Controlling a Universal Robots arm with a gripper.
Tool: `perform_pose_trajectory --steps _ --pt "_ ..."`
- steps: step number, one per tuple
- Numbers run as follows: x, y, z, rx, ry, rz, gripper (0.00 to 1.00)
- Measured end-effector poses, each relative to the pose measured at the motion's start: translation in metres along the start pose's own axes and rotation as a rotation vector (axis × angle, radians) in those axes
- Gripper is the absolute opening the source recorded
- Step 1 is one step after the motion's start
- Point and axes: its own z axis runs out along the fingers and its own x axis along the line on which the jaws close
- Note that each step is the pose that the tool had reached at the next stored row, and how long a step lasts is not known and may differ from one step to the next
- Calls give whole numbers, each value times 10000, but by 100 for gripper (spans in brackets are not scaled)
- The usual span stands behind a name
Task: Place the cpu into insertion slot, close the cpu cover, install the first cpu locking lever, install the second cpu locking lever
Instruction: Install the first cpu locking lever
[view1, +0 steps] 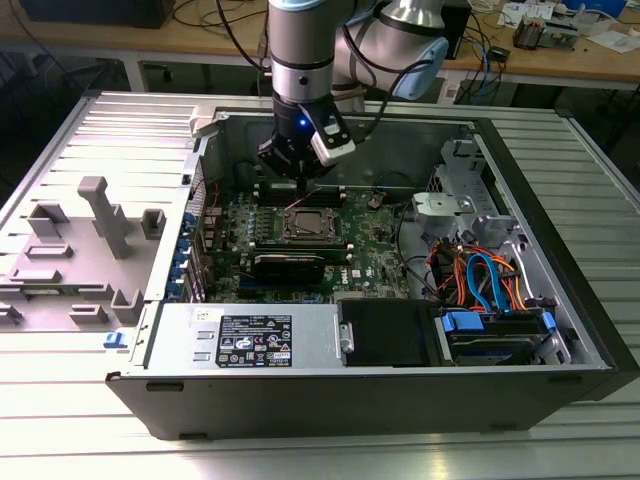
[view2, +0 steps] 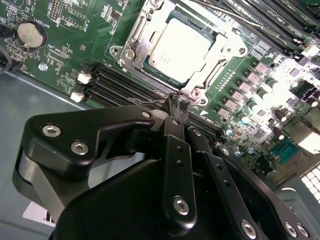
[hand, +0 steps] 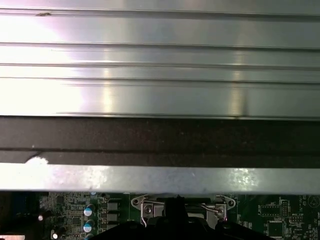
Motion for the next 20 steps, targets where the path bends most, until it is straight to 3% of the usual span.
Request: perform_pose_trajectory --steps 15,20 --pt "-28 16 84 6 5 0 11" --pt "-28 25 88 75 6 19 11"
